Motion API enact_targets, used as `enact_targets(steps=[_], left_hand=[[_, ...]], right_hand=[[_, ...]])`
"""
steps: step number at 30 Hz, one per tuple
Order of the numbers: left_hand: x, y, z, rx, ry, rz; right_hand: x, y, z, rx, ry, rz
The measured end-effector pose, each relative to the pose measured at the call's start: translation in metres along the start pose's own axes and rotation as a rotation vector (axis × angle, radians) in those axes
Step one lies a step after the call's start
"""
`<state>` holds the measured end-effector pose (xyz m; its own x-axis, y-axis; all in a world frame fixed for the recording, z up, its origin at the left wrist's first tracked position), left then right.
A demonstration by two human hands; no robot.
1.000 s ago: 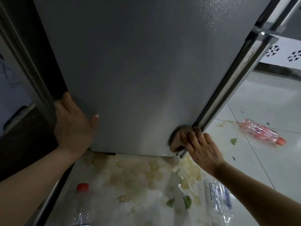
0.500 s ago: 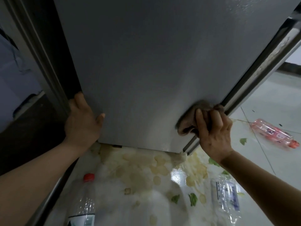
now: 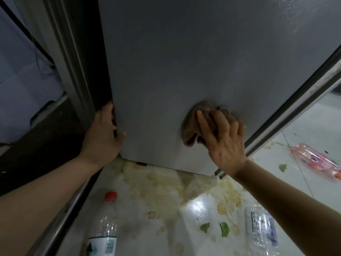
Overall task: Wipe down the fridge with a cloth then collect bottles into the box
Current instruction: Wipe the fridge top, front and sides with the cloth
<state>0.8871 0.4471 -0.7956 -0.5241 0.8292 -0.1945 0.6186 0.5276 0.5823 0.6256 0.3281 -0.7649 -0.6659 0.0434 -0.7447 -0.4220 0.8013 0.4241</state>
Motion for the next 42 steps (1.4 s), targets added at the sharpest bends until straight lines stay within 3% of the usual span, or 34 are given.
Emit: enact_targets(steps=[2,5,7,9,13,16,18,21,23,25,28,31,33,35,37,39,42], left_hand=[[0.000,0.003,0.000,0.027,-0.030,0.036],[0.002,0.006,0.000,0.069,-0.069,0.079],[0.003,0.007,-0.001,0.099,-0.074,0.093],[0.004,0.008,-0.001,0.127,-0.071,0.109],[0.004,0.010,0.008,0.142,-0.038,0.133],[0.004,0.008,0.014,0.104,-0.040,0.172],[0.004,0.008,0.016,0.103,-0.050,0.181],[0.004,0.011,0.023,0.087,-0.051,0.215],[0.003,0.015,0.030,0.024,-0.053,0.243],[0.003,0.020,0.036,-0.042,-0.043,0.255],[0.001,0.025,0.043,-0.073,-0.020,0.229],[0.001,0.029,0.046,-0.053,0.018,0.197],[0.004,0.031,0.048,-0.057,0.029,0.189],[0.008,0.036,0.050,-0.067,0.038,0.184],[0.012,0.041,0.055,-0.078,0.055,0.178],[0.014,0.047,0.060,-0.087,0.072,0.161],[0.015,0.050,0.067,-0.089,0.085,0.135]], right_hand=[[0.015,-0.010,0.021,-0.023,0.086,0.035],[0.042,-0.028,0.059,0.008,0.412,0.226],[0.047,-0.033,0.073,0.048,0.533,0.313],[0.034,-0.029,0.070,0.023,0.516,0.266],[-0.022,-0.012,0.048,-0.074,0.269,0.036],[-0.034,-0.017,0.060,-0.068,0.136,-0.005],[-0.023,-0.028,0.082,-0.060,0.215,0.074],[0.010,-0.049,0.121,0.025,0.574,0.347],[0.014,-0.055,0.131,0.088,0.713,0.407],[-0.007,-0.050,0.125,0.088,0.675,0.332],[-0.059,-0.037,0.109,0.009,0.417,0.114],[-0.083,-0.033,0.114,-0.047,0.254,-0.001],[-0.078,-0.038,0.129,-0.047,0.339,0.077],[-0.060,-0.048,0.147,-0.010,0.594,0.256],[-0.055,-0.051,0.157,0.012,0.730,0.318],[-0.067,-0.046,0.155,0.030,0.718,0.281],[-0.096,-0.033,0.138,0.049,0.536,0.146]])
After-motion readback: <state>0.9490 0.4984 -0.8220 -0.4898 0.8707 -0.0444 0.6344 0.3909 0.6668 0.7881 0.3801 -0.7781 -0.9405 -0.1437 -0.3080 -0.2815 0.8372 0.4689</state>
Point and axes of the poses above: each hand's wrist, its own x-axis away from the middle knuckle, its own y-axis out of the back of the hand, z = x × y, the point moved 3 cm from there along -x, towards the middle knuckle, and after that the axes turned 3 degrees about x, right-handed, at the moved point
